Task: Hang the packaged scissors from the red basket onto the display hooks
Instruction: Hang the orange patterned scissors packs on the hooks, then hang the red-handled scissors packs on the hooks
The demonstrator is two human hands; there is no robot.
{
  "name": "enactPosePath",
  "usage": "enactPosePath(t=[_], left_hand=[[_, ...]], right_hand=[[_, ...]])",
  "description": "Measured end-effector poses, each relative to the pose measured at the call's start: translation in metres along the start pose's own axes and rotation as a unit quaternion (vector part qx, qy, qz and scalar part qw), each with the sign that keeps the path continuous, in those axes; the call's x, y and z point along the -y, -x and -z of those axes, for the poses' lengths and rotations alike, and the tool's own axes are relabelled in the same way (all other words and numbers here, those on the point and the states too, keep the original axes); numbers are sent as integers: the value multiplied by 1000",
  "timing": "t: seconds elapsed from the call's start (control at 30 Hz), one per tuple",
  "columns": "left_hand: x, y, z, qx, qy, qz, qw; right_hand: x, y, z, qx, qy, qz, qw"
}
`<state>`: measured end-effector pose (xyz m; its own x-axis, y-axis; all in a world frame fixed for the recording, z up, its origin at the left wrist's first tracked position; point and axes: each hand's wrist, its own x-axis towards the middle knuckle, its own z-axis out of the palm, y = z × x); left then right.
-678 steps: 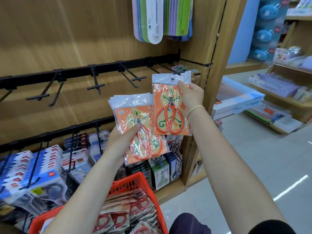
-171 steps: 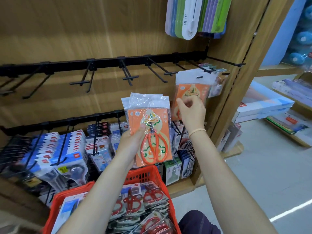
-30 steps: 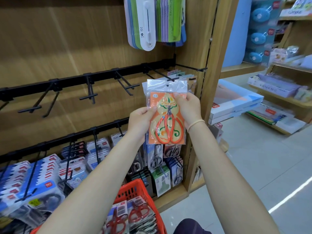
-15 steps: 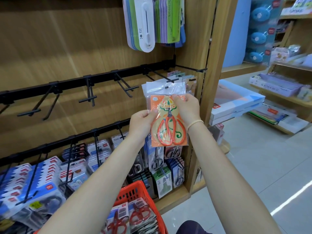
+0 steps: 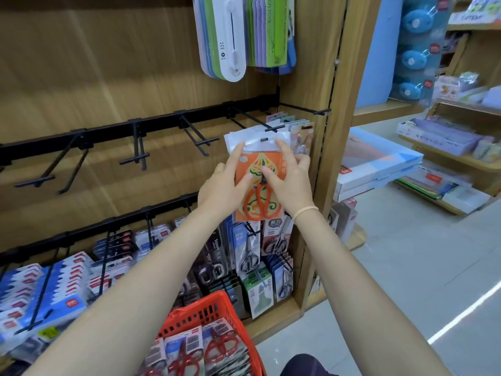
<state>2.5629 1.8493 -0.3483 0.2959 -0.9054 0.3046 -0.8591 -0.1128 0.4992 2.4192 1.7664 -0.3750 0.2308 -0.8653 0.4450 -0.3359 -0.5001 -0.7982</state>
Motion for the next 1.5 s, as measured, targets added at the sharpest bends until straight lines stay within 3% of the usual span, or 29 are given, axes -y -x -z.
enactPosePath(t=[0.4, 0.5, 0.63, 0.7, 0.83, 0.97, 1.13, 1.23, 1.5], left_hand=[[9, -8, 7, 45, -26, 11, 999], [16, 14, 9, 13, -64, -2, 998], [49, 86, 7, -18, -76, 0, 997], [81, 133, 2, -2, -94, 26, 995], [167, 238, -9, 56, -132, 136, 980], [238, 333, -18, 119, -134, 212, 961], [254, 379, -12, 110, -67, 252, 959], [250, 385, -9, 138, -46, 261, 954], [245, 380, 0, 244, -28, 330, 911]], right_hand=[[-2, -3, -4, 34, 134, 1, 990], [2, 16, -6, -13, 161, 18, 987], [6, 67, -34, -73, 101, 85, 989], [5, 104, -60, -2, 73, 91, 993], [-3, 186, -114, 242, 51, 52, 968], [-14, 252, -163, 456, 95, -3, 885], [2, 289, -193, 598, 112, -63, 791], [7, 305, -199, 624, 155, -54, 764], [2, 317, -186, 585, 149, -97, 791]])
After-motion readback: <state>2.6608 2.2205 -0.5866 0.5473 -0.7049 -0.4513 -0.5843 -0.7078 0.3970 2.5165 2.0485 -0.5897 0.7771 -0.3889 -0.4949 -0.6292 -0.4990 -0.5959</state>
